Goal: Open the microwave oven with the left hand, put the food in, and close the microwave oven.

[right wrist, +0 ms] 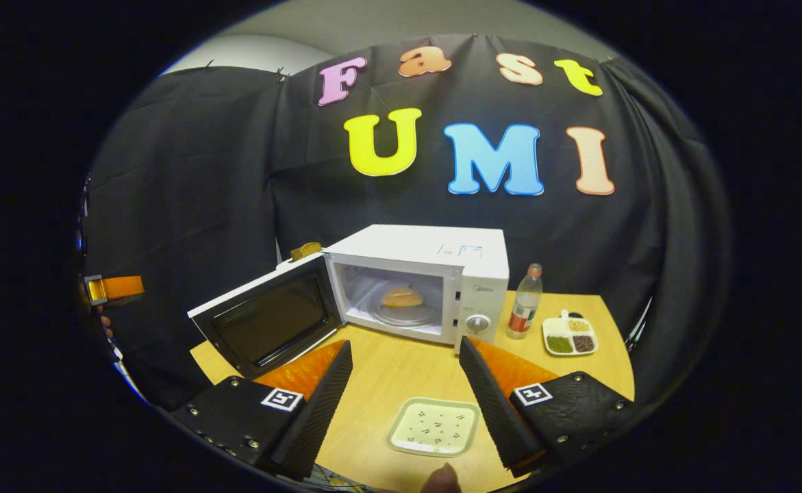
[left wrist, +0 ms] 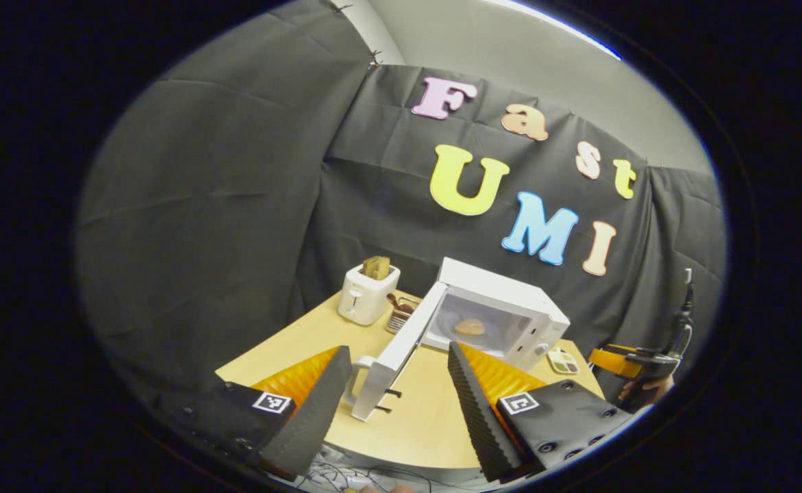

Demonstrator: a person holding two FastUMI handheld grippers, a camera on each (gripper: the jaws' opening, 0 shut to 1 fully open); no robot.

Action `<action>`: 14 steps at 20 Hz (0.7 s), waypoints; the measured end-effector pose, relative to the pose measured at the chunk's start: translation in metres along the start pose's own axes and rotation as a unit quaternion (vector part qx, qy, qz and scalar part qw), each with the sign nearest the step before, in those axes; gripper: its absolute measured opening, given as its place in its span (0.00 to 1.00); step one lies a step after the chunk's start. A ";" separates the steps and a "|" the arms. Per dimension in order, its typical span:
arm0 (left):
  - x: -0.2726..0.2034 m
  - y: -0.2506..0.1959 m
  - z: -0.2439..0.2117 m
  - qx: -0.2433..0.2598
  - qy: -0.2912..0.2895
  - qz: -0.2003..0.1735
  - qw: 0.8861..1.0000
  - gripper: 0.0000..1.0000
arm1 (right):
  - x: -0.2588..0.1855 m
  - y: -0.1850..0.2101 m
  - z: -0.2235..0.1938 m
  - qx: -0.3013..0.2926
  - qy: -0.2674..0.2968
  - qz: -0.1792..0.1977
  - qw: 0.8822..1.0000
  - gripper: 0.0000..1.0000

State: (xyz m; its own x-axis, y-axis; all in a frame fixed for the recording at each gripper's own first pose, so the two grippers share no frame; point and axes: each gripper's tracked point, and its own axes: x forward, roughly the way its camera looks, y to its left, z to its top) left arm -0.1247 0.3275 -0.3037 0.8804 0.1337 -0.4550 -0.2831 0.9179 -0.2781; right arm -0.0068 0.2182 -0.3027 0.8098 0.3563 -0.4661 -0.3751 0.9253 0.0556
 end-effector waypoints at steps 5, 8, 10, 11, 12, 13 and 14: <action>0.017 0.003 0.012 -0.004 -0.020 0.003 1.000 0.94 | -0.014 -0.015 -0.003 -0.022 -0.004 -0.006 1.000 0.96; 0.050 0.063 -0.005 0.056 0.012 0.049 0.997 0.97 | -0.020 -0.019 -0.003 -0.011 0.002 -0.032 0.999 0.96; 0.076 0.090 -0.022 0.078 0.034 0.053 0.995 0.89 | -0.025 -0.012 -0.001 0.004 0.011 -0.045 0.999 0.96; 0.090 0.104 -0.038 0.079 0.053 0.056 0.994 0.95 | -0.024 -0.009 0.004 0.007 0.009 -0.053 0.999 0.96; 0.104 0.114 -0.051 0.075 0.070 0.050 0.994 0.95 | -0.024 -0.009 0.008 0.003 0.010 -0.064 0.998 0.96; 0.118 0.120 -0.064 0.073 0.082 0.044 0.993 0.95 | -0.025 -0.008 0.009 -0.001 0.014 -0.076 0.997 0.96; 0.133 0.125 -0.074 0.075 0.091 0.037 0.992 0.92 | -0.024 -0.008 0.014 0.000 0.012 -0.090 0.996 0.96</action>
State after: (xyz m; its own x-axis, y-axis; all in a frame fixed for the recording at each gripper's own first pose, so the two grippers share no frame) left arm -0.0710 0.4325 -0.4612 0.7726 0.1456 -0.6180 -0.2724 0.9552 -0.1154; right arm -0.0169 0.2038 -0.2796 0.8533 0.1815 -0.4888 -0.2249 0.9739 -0.0310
